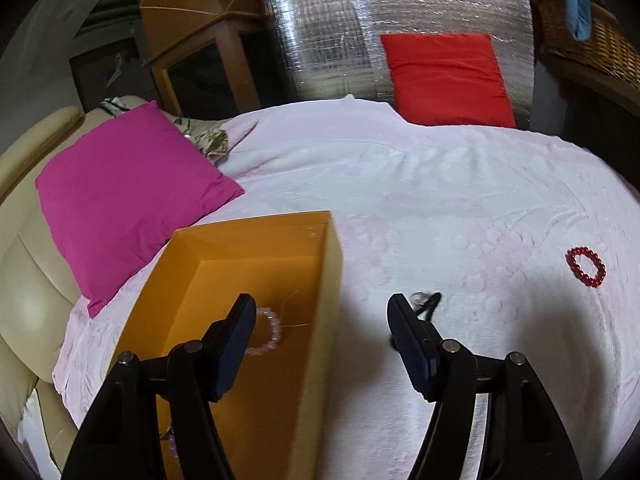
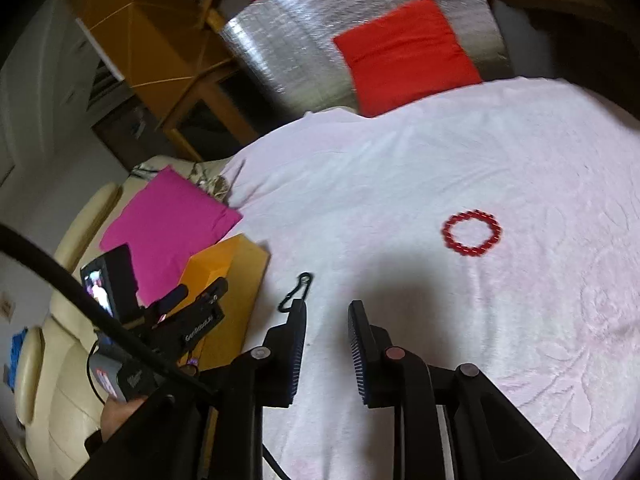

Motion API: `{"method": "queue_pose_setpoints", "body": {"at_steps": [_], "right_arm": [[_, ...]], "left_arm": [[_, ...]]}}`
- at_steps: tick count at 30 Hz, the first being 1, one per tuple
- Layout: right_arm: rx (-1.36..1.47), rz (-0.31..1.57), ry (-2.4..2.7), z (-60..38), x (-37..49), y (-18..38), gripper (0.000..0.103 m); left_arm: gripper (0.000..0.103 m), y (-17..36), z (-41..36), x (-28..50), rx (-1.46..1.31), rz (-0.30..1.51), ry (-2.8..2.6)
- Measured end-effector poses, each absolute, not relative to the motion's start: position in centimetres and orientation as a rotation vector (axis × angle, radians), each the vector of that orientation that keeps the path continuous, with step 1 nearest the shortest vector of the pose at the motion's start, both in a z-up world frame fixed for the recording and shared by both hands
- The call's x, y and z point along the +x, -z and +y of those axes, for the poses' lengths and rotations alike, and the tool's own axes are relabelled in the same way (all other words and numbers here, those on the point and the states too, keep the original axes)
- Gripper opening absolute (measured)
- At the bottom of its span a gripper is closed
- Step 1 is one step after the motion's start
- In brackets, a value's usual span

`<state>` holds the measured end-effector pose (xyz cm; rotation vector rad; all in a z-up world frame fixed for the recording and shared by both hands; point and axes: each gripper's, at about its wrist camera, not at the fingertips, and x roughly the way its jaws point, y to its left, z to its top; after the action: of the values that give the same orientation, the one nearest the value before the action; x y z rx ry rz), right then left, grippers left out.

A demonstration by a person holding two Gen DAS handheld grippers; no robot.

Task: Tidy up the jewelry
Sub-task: 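Move the left tool to the black hair tie while the right tool moves to the red bead bracelet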

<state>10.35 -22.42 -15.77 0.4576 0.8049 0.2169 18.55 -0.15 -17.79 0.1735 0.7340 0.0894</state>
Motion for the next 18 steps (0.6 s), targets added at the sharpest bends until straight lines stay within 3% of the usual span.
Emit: {"method": "queue_pose_setpoints", "body": {"at_steps": [18], "right_arm": [[0.482,0.845,-0.181,-24.9,10.6,17.2,0.028]], "left_arm": [[0.07,18.5,-5.1,18.6,0.234,0.738,-0.02]]}}
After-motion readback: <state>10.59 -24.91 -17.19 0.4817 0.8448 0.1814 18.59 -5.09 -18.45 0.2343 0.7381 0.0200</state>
